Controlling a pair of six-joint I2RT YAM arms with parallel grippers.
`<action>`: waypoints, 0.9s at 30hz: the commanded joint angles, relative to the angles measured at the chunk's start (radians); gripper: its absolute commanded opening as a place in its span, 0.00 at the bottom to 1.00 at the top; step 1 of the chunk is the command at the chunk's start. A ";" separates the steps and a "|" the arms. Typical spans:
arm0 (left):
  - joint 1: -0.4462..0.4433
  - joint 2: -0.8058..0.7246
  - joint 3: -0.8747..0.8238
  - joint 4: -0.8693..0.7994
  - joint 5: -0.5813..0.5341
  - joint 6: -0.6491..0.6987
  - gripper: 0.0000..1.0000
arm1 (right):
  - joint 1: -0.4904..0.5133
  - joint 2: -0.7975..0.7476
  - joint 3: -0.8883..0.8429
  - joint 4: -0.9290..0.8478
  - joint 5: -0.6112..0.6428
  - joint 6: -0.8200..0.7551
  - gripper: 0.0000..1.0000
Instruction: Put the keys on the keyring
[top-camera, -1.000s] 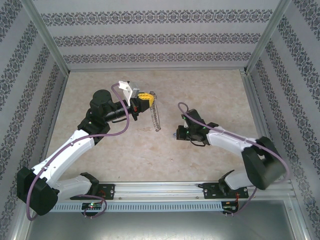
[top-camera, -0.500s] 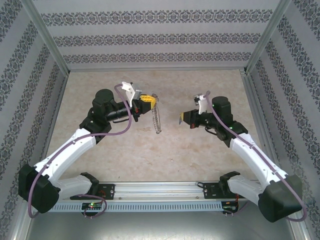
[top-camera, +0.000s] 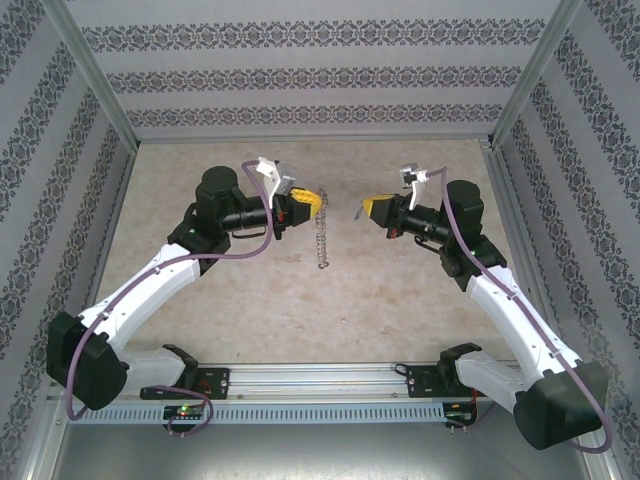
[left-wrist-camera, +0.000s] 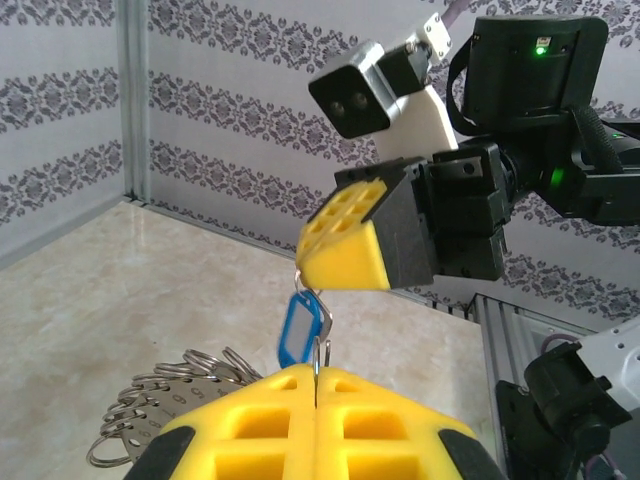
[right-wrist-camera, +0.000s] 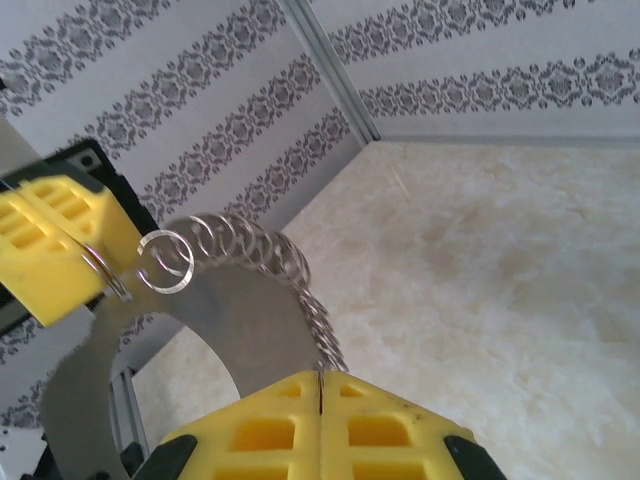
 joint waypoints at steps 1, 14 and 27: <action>-0.019 0.011 0.061 -0.003 0.052 0.030 0.00 | 0.025 -0.021 0.020 0.113 0.002 0.045 0.00; -0.036 0.062 0.092 -0.009 0.044 0.035 0.00 | 0.108 -0.011 0.040 0.143 -0.005 0.034 0.00; -0.043 0.063 0.090 0.000 0.042 0.028 0.00 | 0.178 0.022 0.079 0.141 0.020 0.018 0.00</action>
